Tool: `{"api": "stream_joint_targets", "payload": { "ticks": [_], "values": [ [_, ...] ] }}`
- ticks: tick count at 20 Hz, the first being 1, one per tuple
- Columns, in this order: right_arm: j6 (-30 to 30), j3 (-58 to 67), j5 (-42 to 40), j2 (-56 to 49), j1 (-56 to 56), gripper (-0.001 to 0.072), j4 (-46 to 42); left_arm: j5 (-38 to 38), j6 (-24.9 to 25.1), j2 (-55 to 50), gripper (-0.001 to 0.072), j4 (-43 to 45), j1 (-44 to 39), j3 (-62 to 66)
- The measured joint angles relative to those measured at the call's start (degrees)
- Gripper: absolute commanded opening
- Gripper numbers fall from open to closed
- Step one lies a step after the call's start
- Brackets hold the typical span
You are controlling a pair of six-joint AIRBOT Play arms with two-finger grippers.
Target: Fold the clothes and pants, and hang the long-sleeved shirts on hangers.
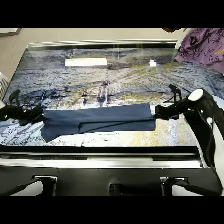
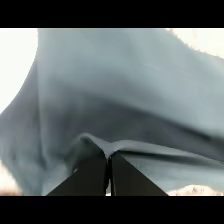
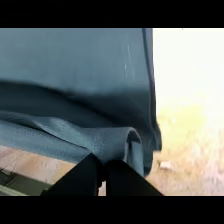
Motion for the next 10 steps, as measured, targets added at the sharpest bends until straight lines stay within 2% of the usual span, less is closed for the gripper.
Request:
{"api": "stream_joint_targets", "payload": {
  "ticks": [5,10],
  "values": [
    [-0.9,8.7,-1.5,-9.1,0.0,0.0028,1.7,-0.7,0.6,-12.2,0.0011,0.9,-1.1,11.5],
    [-1.6,12.3,-2.9,-13.8,0.0,0.0029,5.2,-1.7,0.1,-16.0,0.0011,4.9,-1.3,15.8]
  ]
}}
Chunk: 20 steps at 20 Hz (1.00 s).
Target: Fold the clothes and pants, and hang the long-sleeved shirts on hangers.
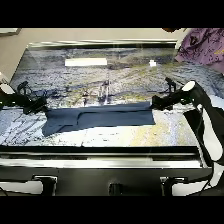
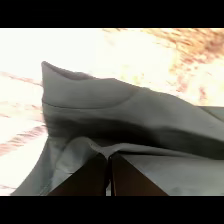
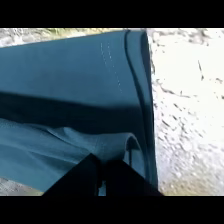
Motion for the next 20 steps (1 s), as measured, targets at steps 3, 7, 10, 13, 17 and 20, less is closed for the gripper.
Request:
{"api": "stream_joint_targets", "payload": {
  "ticks": [3,7,10,13,17,20],
  "values": [
    [-0.3,0.5,-1.4,-1.7,0.2,0.0037,2.1,-0.2,-0.4,-1.0,0.0011,1.6,0.0,0.7],
    [-0.7,0.8,-3.1,-3.5,2.6,0.0109,2.8,-0.6,-0.8,-2.7,0.0013,2.4,0.0,1.0],
    [1.6,0.8,-4.5,-4.0,4.0,0.0272,0.1,-0.7,-0.8,-4.1,0.0079,1.6,0.0,1.0],
    [3.9,1.0,-4.5,-4.1,4.5,0.0593,-1.1,-0.9,-0.8,-4.9,0.0418,-0.6,-0.2,1.2],
    [7.4,5.3,-1.1,-3.6,3.0,0.0626,-0.6,-1.2,-0.7,-4.8,0.0552,-1.4,-0.4,3.1],
    [7.7,7.4,2.7,-3.9,-1.6,0.0671,1.0,-2.6,-0.7,-3.7,0.0552,-1.6,-0.4,6.0]
  ]
}}
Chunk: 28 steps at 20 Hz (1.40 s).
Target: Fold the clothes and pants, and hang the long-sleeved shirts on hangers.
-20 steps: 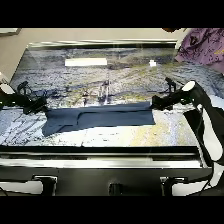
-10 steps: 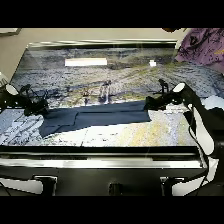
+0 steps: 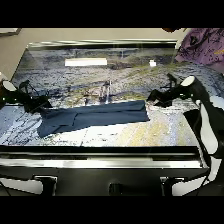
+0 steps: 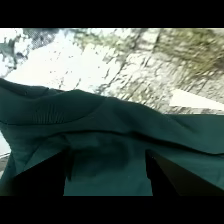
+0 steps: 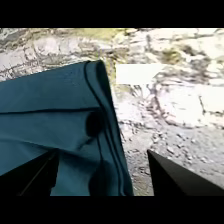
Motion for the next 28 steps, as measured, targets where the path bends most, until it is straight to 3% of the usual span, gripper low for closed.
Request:
{"api": "stream_joint_targets", "payload": {
  "ticks": [5,11,12,14,15,16,21,22,28],
  "values": [
    [-4.7,-0.3,5.9,-4.7,-5.1,0.0673,9.2,-1.3,0.0,3.0,0.0552,1.0,0.0,2.6],
    [-7.5,-0.4,6.1,-9.4,-3.1,0.0655,15.3,-1.7,-0.1,4.2,0.0552,1.4,0.0,3.3],
    [-7.6,-0.4,6.1,-9.9,-2.1,0.0586,16.0,-1.7,-0.1,4.2,0.0552,1.4,0.0,3.3],
    [-7.9,-0.4,4.8,-10.6,-0.2,0.0376,16.1,-1.8,-0.1,4.3,0.0552,1.4,0.0,3.3],
    [-8.0,-0.4,4.0,-10.8,0.7,0.0173,15.8,-1.8,-0.1,4.3,0.0552,1.5,0.0,3.3],
    [-8.1,-0.5,3.1,-11.0,1.5,0.0029,15.1,-1.8,-0.1,4.3,0.0552,1.5,0.0,3.3],
    [-6.0,-0.1,2.0,-8.4,3.4,0.0025,12.7,-1.3,-0.1,4.3,0.0507,-1.2,-0.9,3.3],
    [-3.9,0.1,1.9,-6.7,3.6,0.0025,10.4,-0.9,-0.1,4.2,0.0451,-2.6,-1.6,3.3],
    [9.4,0.8,8.9,6.1,3.8,0.0026,-11.3,4.6,-0.3,1.5,0.0449,-10.7,-13.6,3.3]
  ]
}}
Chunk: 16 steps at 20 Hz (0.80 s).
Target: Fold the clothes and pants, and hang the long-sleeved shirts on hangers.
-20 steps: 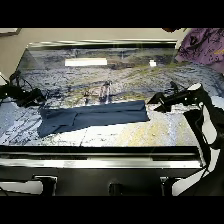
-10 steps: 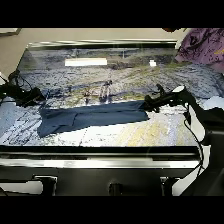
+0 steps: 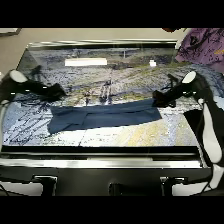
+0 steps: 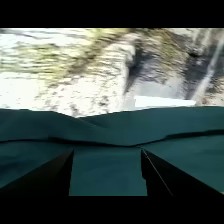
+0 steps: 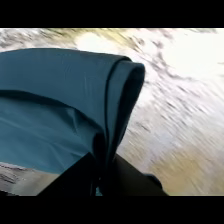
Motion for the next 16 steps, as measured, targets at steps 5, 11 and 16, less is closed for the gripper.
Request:
{"api": "stream_joint_targets", "payload": {
  "ticks": [5,11,16],
  "values": [
    [7.3,0.1,5.9,9.0,0.0,0.0026,-13.3,7.8,-1.3,-6.0,0.0101,-8.9,-15.2,0.0],
    [11.4,0.1,9.8,15.2,0.0,0.0026,-18.0,16.0,-1.7,-15.6,0.0012,-24.3,-30.7,3.3],
    [12.7,0.1,10.8,17.6,0.0,0.0026,-18.8,20.3,-5.0,-21.6,0.0012,-30.2,-39.6,7.8]
  ]
}}
